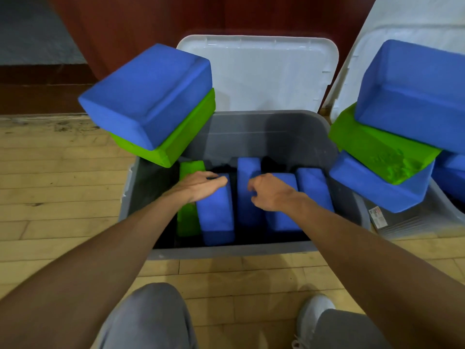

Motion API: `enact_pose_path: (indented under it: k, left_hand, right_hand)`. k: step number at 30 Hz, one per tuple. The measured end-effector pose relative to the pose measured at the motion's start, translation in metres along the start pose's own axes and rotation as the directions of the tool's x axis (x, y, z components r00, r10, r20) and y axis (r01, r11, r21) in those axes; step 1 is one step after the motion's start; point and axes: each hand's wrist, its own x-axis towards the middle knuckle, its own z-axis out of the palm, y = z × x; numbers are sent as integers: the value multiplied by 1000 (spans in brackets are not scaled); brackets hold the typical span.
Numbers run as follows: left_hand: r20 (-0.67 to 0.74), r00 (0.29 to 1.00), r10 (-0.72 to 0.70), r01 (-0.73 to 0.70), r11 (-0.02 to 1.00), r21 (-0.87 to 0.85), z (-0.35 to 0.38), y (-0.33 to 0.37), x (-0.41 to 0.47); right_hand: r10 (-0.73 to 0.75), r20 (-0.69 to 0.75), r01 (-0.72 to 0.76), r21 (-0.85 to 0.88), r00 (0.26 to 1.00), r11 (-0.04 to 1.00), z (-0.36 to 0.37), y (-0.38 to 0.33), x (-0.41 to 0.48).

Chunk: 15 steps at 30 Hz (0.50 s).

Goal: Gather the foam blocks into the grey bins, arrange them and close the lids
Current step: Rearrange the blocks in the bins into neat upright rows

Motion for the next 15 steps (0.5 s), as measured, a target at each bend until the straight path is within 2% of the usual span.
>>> enact_pose_path:
  k: [2,4,6,9,11,15]
  left_hand:
    - [4,1000,-13,13,1000,3,6,4,1]
    - [-129,990,-59,57,998,-17,18,11,2]
    - [-232,966,-116,80,984,-158,28,17,2]
    - [-170,981,-93,36,948,-315,41,16,2]
    - [-138,988,-64,20,954,-298,44,11,4]
    - [-128,987,-92,72,986,-154,30,3,6]
  right_hand:
    - [37,-7,-37,11,999,999,1,4,1]
    - [87,-2,-87,62,996,994,1,6,3]
    - [112,22,-113,88,993,990,1,3,5]
    - [129,16,-130,76,992,989,-1,-1,9]
    - [154,34,-157,99,987,983,-3,-4,12]
    - [190,60,-195,89,980,977,-6,-12,16]
